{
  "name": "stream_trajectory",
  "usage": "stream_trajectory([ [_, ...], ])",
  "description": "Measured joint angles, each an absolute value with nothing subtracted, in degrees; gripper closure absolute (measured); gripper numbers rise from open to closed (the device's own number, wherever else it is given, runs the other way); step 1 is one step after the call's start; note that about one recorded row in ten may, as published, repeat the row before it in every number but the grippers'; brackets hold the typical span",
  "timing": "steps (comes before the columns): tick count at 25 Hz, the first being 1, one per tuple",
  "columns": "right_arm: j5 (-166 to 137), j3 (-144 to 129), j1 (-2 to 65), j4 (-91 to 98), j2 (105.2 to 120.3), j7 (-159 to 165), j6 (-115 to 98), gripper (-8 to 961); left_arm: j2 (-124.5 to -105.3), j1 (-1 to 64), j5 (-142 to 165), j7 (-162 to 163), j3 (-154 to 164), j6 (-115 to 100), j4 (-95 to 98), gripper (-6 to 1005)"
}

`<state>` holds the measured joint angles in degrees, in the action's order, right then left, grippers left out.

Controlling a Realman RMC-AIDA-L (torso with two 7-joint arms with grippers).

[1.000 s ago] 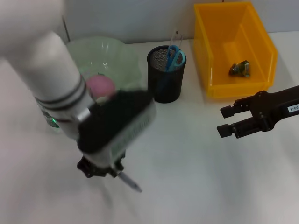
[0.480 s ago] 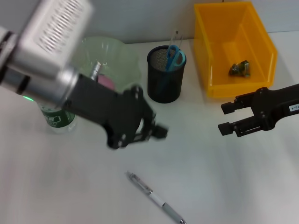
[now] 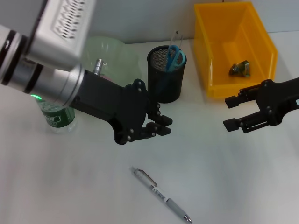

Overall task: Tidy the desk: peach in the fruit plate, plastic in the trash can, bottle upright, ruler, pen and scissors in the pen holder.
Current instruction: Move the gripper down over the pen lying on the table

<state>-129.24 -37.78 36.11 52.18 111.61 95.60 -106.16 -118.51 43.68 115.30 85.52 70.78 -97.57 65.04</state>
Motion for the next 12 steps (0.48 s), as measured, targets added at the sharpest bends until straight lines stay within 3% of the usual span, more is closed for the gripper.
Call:
stream_trajectory([
  [5, -129.35, -37.99, 36.30, 52.26, 111.53, 95.73, -105.69, 185, -118.50, 43.84, 117.73, 87.82, 74.75, -95.32, 67.83, 888],
  [12, -128.93, -36.73, 36.22, 52.42, 111.89, 97.37, -105.52, 184, -118.50, 45.63, 123.13, 89.12, 79.29, -95.35, 71.52, 707],
])
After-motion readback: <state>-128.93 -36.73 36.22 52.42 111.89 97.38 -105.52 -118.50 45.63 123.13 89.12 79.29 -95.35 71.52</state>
